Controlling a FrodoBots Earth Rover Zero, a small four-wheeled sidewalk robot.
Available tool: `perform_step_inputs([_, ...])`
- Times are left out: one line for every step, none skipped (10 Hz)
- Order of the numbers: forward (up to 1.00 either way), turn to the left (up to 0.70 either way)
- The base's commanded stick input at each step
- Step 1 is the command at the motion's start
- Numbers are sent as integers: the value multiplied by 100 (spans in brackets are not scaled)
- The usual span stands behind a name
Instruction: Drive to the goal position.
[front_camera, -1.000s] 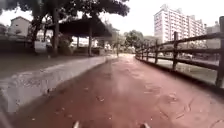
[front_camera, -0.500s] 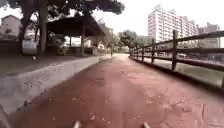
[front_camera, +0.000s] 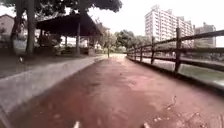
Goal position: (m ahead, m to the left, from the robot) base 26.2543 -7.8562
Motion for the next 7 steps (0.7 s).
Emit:
perform_step_inputs([70, 0])
perform_step_inputs([70, 0])
perform_step_inputs([70, 0])
perform_step_inputs([70, 0])
perform_step_inputs([70, 0])
perform_step_inputs([70, 0])
perform_step_inputs([70, 0])
